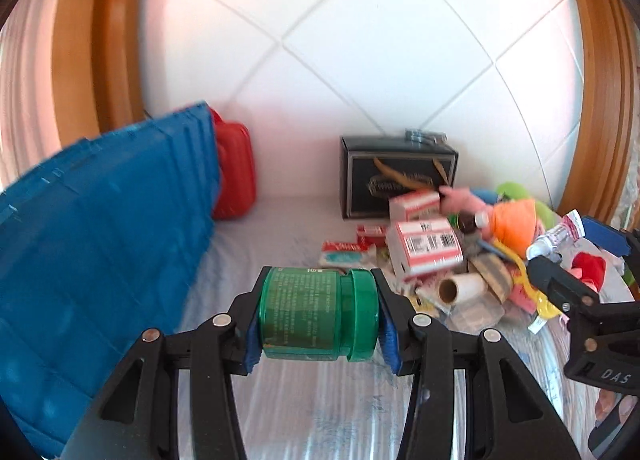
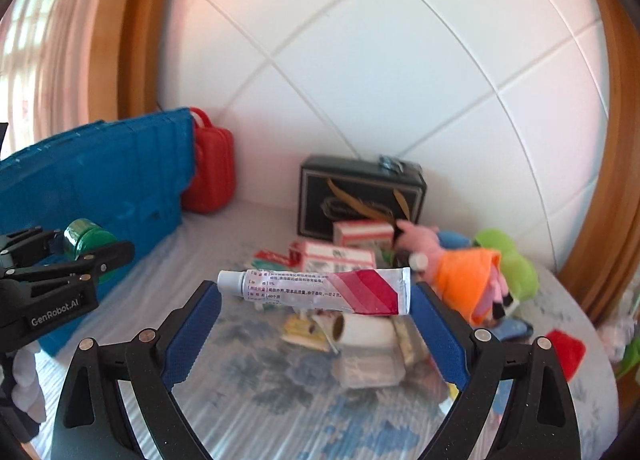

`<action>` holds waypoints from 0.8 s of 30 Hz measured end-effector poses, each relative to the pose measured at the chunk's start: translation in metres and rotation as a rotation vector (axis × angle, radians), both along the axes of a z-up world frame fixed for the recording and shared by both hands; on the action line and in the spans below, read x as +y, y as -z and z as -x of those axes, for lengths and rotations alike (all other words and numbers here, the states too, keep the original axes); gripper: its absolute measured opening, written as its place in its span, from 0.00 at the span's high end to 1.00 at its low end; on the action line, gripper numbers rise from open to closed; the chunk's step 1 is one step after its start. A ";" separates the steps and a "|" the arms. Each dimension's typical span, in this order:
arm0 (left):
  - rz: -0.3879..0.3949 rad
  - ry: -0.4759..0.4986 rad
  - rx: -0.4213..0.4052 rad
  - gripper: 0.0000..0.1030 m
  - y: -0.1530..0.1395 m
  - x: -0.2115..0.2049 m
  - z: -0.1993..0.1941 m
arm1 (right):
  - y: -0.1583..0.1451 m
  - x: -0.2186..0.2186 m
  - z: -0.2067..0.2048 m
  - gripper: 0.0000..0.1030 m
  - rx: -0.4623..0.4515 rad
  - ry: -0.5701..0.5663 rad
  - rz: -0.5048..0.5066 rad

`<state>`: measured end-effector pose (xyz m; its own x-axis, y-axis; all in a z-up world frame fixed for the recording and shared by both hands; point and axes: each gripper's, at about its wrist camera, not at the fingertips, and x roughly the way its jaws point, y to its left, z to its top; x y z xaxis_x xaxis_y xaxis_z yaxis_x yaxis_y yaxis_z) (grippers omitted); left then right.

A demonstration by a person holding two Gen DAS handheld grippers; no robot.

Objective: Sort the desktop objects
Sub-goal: 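Carry the green jar with left gripper while right carries the ointment tube over the crate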

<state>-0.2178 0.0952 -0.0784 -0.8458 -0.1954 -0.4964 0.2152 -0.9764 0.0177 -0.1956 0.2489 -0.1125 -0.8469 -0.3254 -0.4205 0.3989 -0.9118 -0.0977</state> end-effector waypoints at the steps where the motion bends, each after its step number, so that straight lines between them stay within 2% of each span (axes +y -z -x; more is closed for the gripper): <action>1: 0.011 -0.008 0.020 0.56 -0.007 -0.002 -0.006 | -0.007 -0.005 -0.004 0.07 0.018 -0.015 0.005; 5: 0.067 -0.058 0.081 0.56 -0.036 -0.014 -0.028 | -0.034 -0.027 -0.016 0.07 0.077 -0.053 0.030; 13: 0.127 -0.179 0.188 0.56 -0.087 -0.060 -0.076 | -0.085 -0.093 -0.042 0.07 0.196 -0.150 0.056; 19: 0.155 -0.286 0.234 0.56 -0.116 -0.112 -0.107 | -0.114 -0.157 -0.058 0.07 0.235 -0.241 0.068; 24: 0.170 -0.375 0.234 0.56 -0.128 -0.165 -0.126 | -0.129 -0.215 -0.070 0.07 0.255 -0.308 0.072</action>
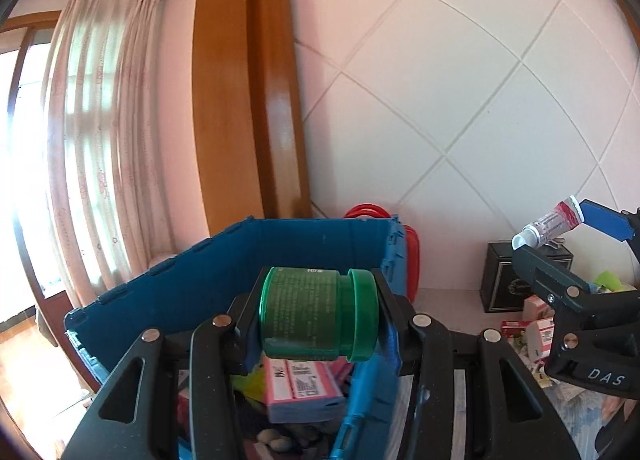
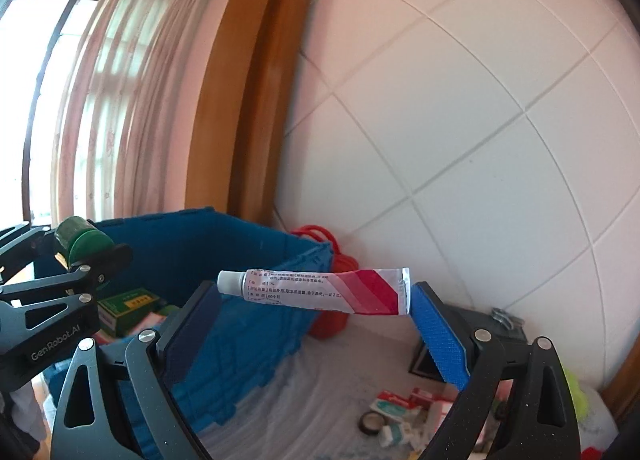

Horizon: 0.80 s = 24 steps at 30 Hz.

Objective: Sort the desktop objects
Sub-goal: 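Carry the green jar with left gripper while right carries the ointment tube over the crate, then open left gripper to drop the green jar while right drops the ointment tube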

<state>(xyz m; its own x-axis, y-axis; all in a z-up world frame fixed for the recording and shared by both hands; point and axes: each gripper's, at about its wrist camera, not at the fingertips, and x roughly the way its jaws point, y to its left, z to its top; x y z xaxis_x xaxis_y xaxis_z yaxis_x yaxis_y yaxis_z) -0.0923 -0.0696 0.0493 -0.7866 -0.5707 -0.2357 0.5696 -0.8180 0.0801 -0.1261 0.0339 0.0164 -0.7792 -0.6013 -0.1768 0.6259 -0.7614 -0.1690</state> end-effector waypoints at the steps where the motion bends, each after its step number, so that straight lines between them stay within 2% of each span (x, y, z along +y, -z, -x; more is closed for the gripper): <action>1: -0.002 -0.010 -0.004 0.56 -0.001 -0.010 -0.003 | -0.002 -0.014 -0.002 0.07 0.003 -0.013 -0.004; 5: -0.014 -0.052 -0.040 0.56 -0.001 -0.056 -0.012 | -0.004 -0.068 -0.005 0.07 -0.004 -0.046 -0.031; 13: -0.087 -0.077 -0.128 0.56 0.009 -0.144 -0.014 | -0.017 -0.175 0.009 0.07 -0.099 -0.039 -0.095; 17: -0.135 -0.075 -0.182 0.56 0.015 -0.177 -0.006 | -0.016 -0.216 0.013 0.07 -0.126 -0.033 -0.166; 21: -0.188 -0.070 -0.228 0.56 0.019 -0.201 -0.001 | -0.011 -0.237 0.018 0.07 -0.161 -0.017 -0.217; 24: -0.195 -0.066 -0.248 0.56 0.023 -0.212 0.002 | -0.007 -0.251 0.019 0.07 -0.173 -0.003 -0.246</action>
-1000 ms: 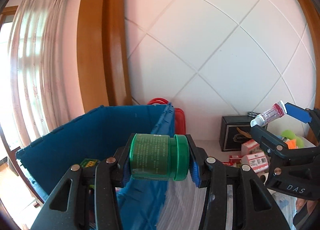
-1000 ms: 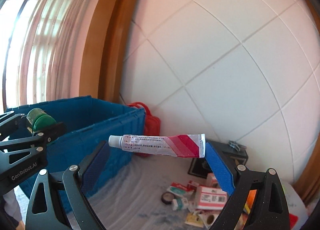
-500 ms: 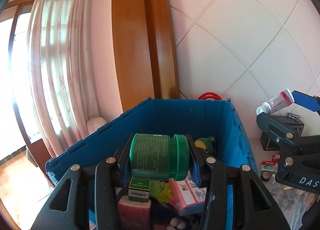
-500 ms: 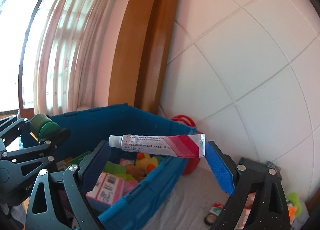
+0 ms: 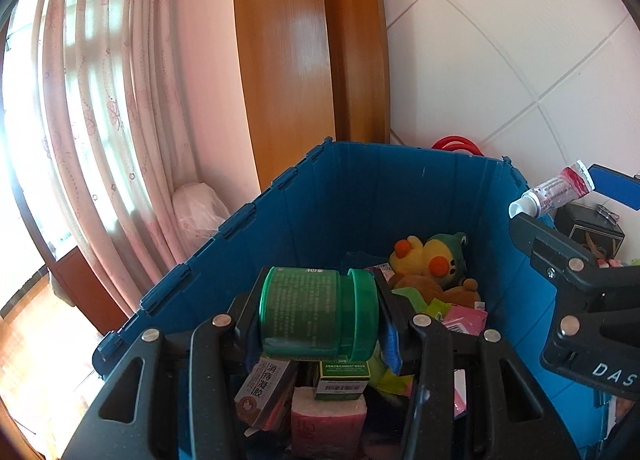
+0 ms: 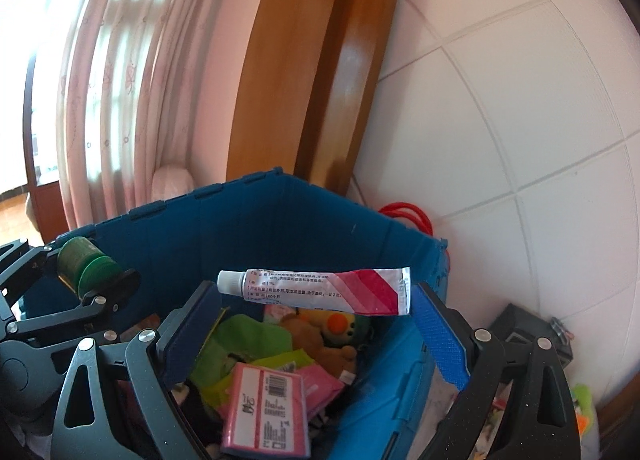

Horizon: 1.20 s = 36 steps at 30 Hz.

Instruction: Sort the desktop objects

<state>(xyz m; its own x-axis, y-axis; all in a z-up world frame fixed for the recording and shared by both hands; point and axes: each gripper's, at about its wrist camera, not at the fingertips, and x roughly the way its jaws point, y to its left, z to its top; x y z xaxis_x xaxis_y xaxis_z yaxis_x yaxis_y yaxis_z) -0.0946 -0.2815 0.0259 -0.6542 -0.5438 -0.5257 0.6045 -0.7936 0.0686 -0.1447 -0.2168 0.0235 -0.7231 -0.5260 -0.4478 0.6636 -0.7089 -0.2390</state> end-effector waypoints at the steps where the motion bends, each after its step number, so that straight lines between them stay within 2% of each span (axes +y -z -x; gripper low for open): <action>1: -0.001 0.003 -0.002 0.56 0.001 -0.002 0.001 | 0.002 -0.002 0.001 0.07 -0.001 0.002 -0.008; 8: -0.037 0.011 -0.010 0.54 0.009 -0.017 0.002 | 0.007 -0.008 0.001 0.07 0.021 0.033 -0.026; 10: -0.053 0.016 -0.007 0.45 0.009 -0.019 0.001 | 0.007 -0.010 0.003 0.07 0.023 0.040 -0.023; 12: -0.054 0.023 -0.006 0.32 0.009 -0.020 0.000 | 0.007 -0.011 0.005 0.07 0.029 0.048 -0.021; 14: -0.039 0.022 -0.002 0.29 0.008 -0.019 -0.001 | 0.007 -0.012 0.005 0.07 0.032 0.051 -0.022; 20: -0.031 0.013 0.003 0.26 0.007 -0.018 -0.005 | 0.008 -0.010 0.007 0.00 0.040 0.074 -0.020; 31: -0.051 0.017 0.009 0.25 0.009 -0.006 -0.018 | 0.003 0.008 -0.008 0.00 0.026 0.069 -0.055; 36: -0.048 0.012 0.016 0.20 0.004 0.003 -0.031 | 0.004 0.022 -0.020 0.00 -0.005 0.079 -0.075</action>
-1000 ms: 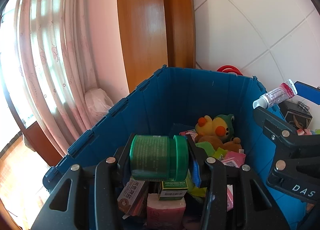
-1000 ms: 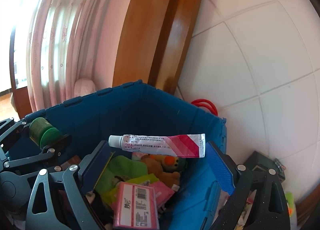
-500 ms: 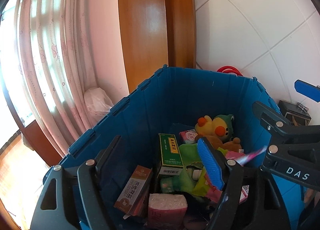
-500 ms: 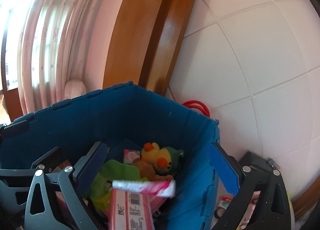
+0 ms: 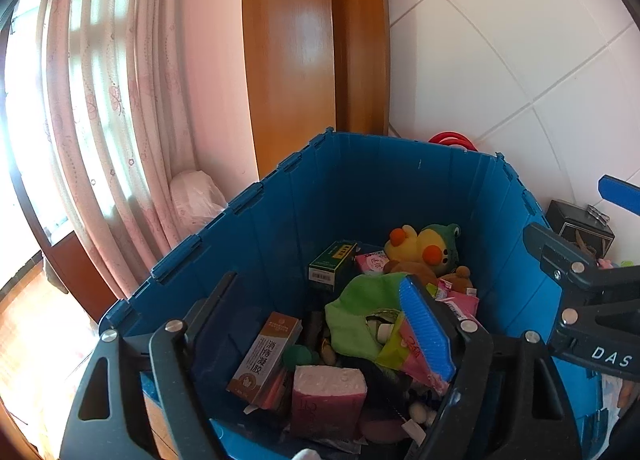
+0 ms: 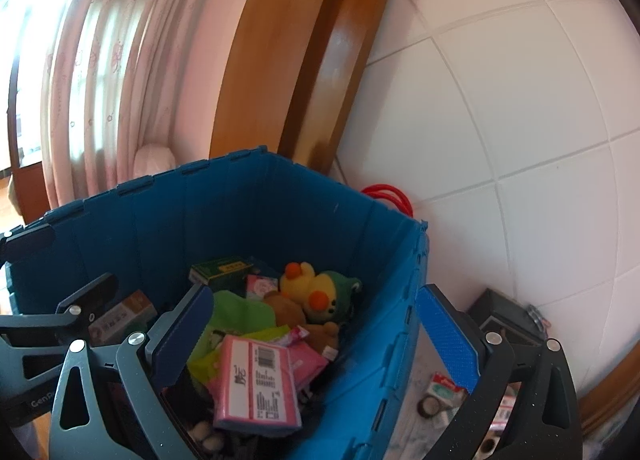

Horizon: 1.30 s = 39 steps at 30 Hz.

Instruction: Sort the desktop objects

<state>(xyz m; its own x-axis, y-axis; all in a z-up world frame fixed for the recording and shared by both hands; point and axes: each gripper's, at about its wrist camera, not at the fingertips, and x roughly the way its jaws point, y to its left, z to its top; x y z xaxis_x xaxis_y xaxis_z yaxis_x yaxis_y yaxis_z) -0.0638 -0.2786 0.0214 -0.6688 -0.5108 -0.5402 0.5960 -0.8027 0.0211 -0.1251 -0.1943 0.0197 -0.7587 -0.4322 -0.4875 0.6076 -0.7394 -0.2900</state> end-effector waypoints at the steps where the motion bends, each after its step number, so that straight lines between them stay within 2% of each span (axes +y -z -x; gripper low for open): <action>1: -0.003 0.004 0.005 0.20 -0.001 0.002 -0.002 | 0.001 0.003 -0.003 0.00 -0.010 0.004 -0.003; 8: -0.029 0.033 0.011 0.15 -0.004 0.013 -0.014 | 0.008 0.025 -0.019 0.00 -0.046 0.061 0.020; 19: -0.018 0.074 -0.007 0.15 -0.004 0.032 -0.026 | 0.015 0.050 -0.028 0.00 -0.148 0.164 0.064; 26: 0.016 0.080 0.012 0.15 -0.014 0.039 -0.038 | 0.013 0.056 -0.032 0.00 -0.166 0.184 0.088; 39: 0.029 0.060 0.025 0.15 -0.016 0.043 -0.045 | 0.009 0.064 -0.036 0.00 -0.166 0.189 0.106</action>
